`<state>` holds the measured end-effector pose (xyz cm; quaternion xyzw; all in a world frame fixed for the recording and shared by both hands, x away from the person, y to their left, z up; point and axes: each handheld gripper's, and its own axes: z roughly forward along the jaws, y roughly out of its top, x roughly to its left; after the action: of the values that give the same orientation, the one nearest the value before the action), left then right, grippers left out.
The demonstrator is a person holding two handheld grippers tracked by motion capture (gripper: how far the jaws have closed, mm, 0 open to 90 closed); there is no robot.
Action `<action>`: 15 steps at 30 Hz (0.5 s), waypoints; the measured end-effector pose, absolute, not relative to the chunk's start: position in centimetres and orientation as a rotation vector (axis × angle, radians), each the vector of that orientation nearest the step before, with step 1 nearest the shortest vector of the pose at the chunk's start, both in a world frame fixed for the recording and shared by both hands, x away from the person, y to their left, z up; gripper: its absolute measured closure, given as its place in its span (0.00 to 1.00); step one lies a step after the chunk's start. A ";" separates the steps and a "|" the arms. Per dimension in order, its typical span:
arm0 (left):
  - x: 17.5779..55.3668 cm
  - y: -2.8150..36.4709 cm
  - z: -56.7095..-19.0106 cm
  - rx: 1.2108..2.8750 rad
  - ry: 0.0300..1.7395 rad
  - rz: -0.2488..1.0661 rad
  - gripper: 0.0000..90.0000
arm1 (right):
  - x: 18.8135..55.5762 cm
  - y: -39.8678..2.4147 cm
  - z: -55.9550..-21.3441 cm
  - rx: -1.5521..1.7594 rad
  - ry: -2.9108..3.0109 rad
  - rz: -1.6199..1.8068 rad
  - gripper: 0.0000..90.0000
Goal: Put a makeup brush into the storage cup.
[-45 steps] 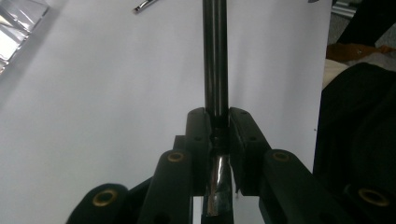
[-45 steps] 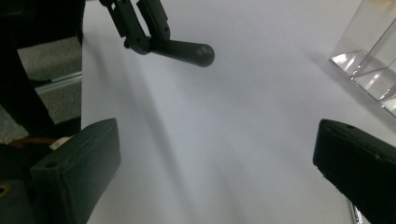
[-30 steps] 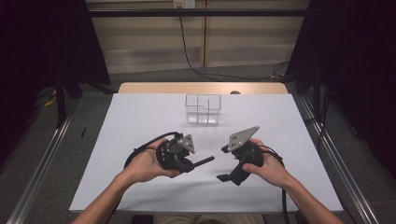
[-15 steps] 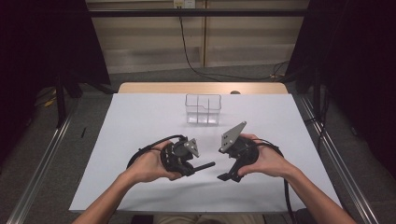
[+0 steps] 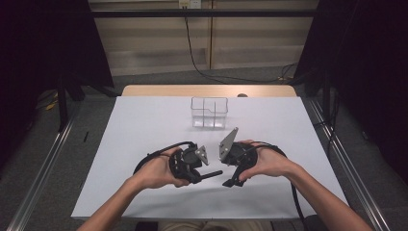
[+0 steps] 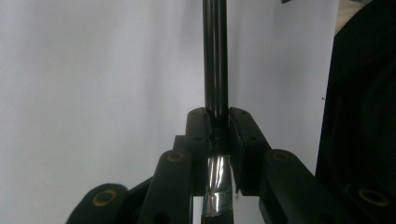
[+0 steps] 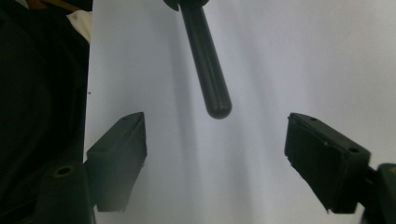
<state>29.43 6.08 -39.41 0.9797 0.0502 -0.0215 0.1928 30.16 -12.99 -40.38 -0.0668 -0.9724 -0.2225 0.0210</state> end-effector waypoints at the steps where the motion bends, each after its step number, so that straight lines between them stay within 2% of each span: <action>1: 29.4 6.1 -39.4 2.748 0.143 -0.061 0.88 | 30.2 -12.9 -40.4 -0.201 -3.014 -0.688 0.29; 5: 29.4 6.0 -39.5 2.754 0.149 -0.075 0.88 | 30.3 -12.7 -40.4 -0.199 -3.019 -0.671 0.34; 8: 29.4 5.9 -39.5 2.761 0.139 -0.068 0.88 | 30.7 -12.5 -40.3 -0.210 -3.017 -0.663 0.42; 11: 29.4 5.9 -39.6 2.763 0.134 -0.069 0.88 | 30.8 -12.4 -40.3 -0.211 -3.002 -0.662 0.46; 12: 29.4 5.9 -39.6 2.754 0.143 -0.067 0.88 | 30.8 -12.2 -40.3 -0.207 -2.999 -0.648 0.50; 14: 29.4 5.8 -39.6 2.753 0.135 -0.068 0.88 | 30.8 -12.1 -40.4 -0.204 -2.994 -0.645 0.51; 15: 29.3 5.8 -39.6 2.748 0.149 -0.070 0.88 | 30.8 -11.9 -40.4 -0.199 -2.992 -0.644 0.55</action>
<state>29.31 5.81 -39.61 0.9794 0.0531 -0.0249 0.1933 30.78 -11.88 -40.45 -0.0648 -0.9749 -0.2099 0.0374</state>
